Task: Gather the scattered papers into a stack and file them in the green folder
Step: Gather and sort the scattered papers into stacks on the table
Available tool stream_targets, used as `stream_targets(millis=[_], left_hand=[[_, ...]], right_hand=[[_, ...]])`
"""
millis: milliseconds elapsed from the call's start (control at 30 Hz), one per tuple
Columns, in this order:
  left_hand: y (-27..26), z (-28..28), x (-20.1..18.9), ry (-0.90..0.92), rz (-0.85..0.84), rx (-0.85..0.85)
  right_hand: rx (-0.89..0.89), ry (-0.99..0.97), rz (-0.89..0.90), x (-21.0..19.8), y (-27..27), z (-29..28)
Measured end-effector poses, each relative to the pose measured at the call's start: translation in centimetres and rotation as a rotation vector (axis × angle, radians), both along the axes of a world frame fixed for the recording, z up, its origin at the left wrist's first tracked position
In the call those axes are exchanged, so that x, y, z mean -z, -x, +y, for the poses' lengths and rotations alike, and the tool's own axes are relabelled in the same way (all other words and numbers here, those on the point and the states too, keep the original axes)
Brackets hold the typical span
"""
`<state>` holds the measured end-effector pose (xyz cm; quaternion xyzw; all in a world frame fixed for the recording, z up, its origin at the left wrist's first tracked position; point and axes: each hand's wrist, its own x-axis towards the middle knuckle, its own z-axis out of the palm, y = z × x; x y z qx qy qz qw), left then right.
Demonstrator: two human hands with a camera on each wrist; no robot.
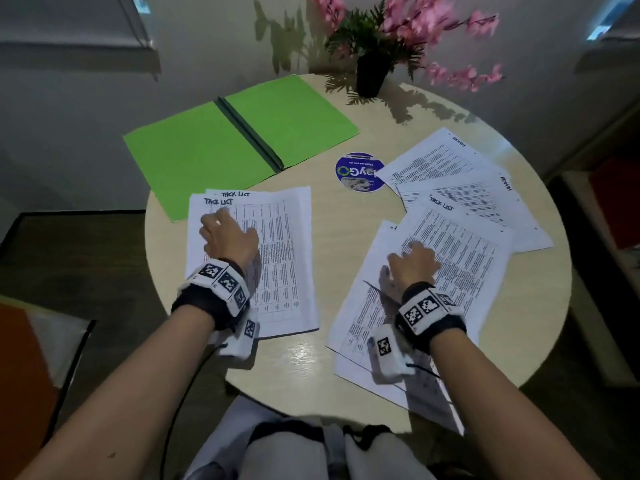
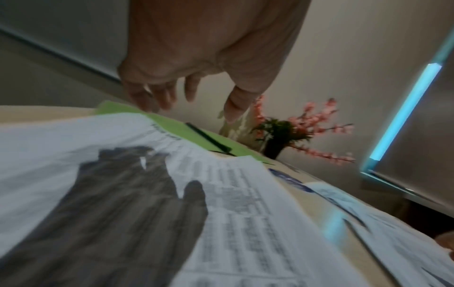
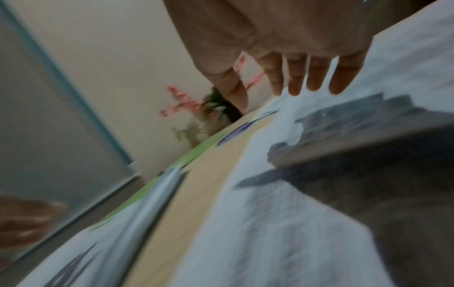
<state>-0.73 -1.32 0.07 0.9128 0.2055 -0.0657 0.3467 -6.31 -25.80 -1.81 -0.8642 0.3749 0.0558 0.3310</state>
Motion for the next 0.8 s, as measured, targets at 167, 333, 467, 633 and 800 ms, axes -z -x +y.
stream_targets(millis=[167, 333, 467, 633, 800], left_hand=[[0.9, -8.1, 0.7, 0.077, 0.005, 0.445], [4.1, -14.7, 3.1, -0.198, 0.363, 0.770], [5.6, -17.3, 4.1, -0.050, 0.396, 0.765], [3.1, -14.8, 2.8, 0.116, 0.264, 0.495], [1.7, -13.3, 1.9, 0.424, 0.313, 0.304]], right_hand=[[0.445, 0.050, 0.149, 0.2, 3.6, -8.4], [0.380, -0.051, 0.014, 2.0, 4.5, -10.8], [0.335, -0.060, -0.109, 1.3, 4.3, -12.2], [0.341, -0.046, -0.091, 1.3, 5.8, -15.5], [0.148, -0.159, -0.053, 3.6, 5.9, -11.3]])
